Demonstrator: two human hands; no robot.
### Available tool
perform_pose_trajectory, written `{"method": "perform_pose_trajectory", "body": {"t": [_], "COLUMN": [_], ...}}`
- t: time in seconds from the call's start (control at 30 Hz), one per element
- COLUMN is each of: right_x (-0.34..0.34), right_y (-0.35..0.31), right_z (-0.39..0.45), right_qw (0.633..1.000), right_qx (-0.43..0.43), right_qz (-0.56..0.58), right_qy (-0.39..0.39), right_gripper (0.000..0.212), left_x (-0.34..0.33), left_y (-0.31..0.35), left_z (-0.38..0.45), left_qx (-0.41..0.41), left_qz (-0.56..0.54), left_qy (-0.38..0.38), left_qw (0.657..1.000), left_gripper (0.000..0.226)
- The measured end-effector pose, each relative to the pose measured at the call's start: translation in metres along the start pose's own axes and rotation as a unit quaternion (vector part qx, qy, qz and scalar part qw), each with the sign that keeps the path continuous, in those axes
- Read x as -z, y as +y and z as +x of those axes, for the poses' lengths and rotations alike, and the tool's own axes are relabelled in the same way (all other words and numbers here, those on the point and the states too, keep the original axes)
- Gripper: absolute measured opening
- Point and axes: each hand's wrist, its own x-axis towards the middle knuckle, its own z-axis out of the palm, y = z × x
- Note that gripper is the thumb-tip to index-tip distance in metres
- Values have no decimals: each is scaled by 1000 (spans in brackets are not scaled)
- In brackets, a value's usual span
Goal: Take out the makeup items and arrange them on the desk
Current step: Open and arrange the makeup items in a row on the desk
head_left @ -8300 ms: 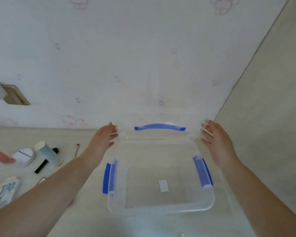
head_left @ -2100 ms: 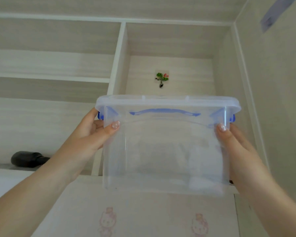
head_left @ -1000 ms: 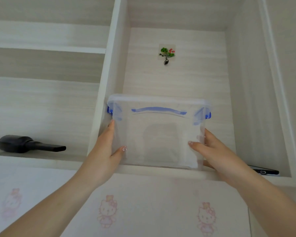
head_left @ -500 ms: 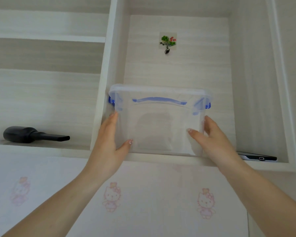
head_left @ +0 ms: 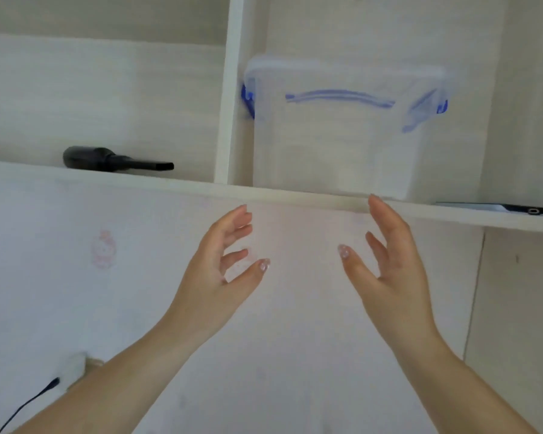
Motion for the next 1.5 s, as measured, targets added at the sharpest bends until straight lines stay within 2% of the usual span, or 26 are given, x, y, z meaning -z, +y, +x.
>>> {"method": "perform_pose_trajectory", "body": {"t": [0.2, 0.33, 0.53, 0.8, 1.0, 1.2, 1.43, 1.5], "right_x": [-34, -69, -147, -280, -328, -356, -387, -395], "right_y": [8, 11, 8, -9, -22, -22, 16, 27], "right_z": [-54, -92, -150, -241, -278, -305, -363, -377], "right_qw": [988, 974, 948, 898, 877, 849, 825, 830], "right_qx": [-86, -144, -233, -347, -383, -425, -449, -431], "right_qz": [-45, -53, -39, -30, -34, -26, 12, 9], "right_qy": [-123, -168, -215, -268, -287, -313, -344, -354], "right_gripper": [63, 61, 56, 58, 57, 56, 56, 56], "left_x": [32, 79, 186, 332, 379, 395, 396, 397], "left_y": [-22, -42, -75, -114, -139, -151, -189, -201], "left_z": [-46, -85, -140, -203, -234, -265, -321, -335], "left_qx": [75, 130, 219, 306, 348, 418, 463, 462], "left_qz": [-3, 11, 29, 50, 52, 57, 84, 94], "left_qy": [-16, -16, 24, 2, -28, -27, -38, -48], "left_qw": [997, 991, 975, 951, 936, 906, 881, 880], "left_gripper": [58, 52, 45, 41, 44, 42, 41, 40]}}
